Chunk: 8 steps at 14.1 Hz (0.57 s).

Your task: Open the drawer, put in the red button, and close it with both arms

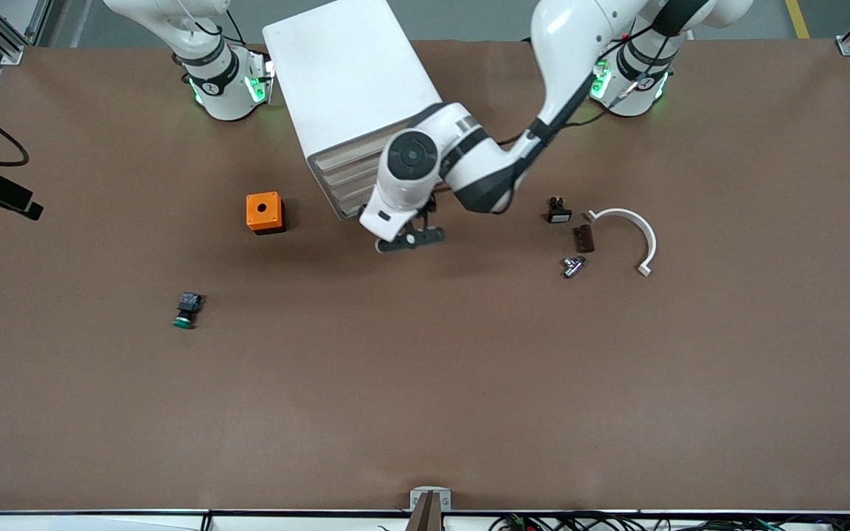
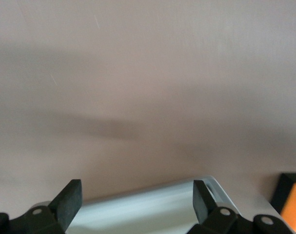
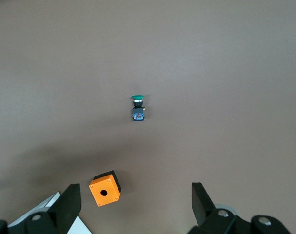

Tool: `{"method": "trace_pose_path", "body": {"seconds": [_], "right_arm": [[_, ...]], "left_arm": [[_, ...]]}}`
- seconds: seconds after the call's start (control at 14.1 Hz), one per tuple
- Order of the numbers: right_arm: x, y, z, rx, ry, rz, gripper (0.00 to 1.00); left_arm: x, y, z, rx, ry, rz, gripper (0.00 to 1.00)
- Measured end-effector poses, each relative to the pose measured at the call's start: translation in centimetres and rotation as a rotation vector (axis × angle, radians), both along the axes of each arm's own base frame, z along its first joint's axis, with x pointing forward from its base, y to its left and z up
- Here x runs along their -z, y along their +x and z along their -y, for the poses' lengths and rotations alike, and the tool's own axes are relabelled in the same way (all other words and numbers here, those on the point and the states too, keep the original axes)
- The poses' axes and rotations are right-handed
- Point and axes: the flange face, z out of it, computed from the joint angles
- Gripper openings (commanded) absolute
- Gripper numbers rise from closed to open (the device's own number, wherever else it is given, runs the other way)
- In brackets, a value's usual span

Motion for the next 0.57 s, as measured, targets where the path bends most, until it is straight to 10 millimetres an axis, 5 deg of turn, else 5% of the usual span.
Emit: {"method": "trace_pose_path", "body": {"seconds": [0.21, 0.57], "right_arm": [[0.0, 0.0, 0.2, -0.056, 0.001, 0.001, 1.0], [0.0, 0.0, 0.3, -0.07, 0.001, 0.002, 1.0]], "left_arm": [[-1.6, 5.9, -6.7, 0.077, 0.007, 0.028, 1.0], [-5.1, 14.0, -20.6, 0.169, 0.048, 0.057, 1.0]]}}
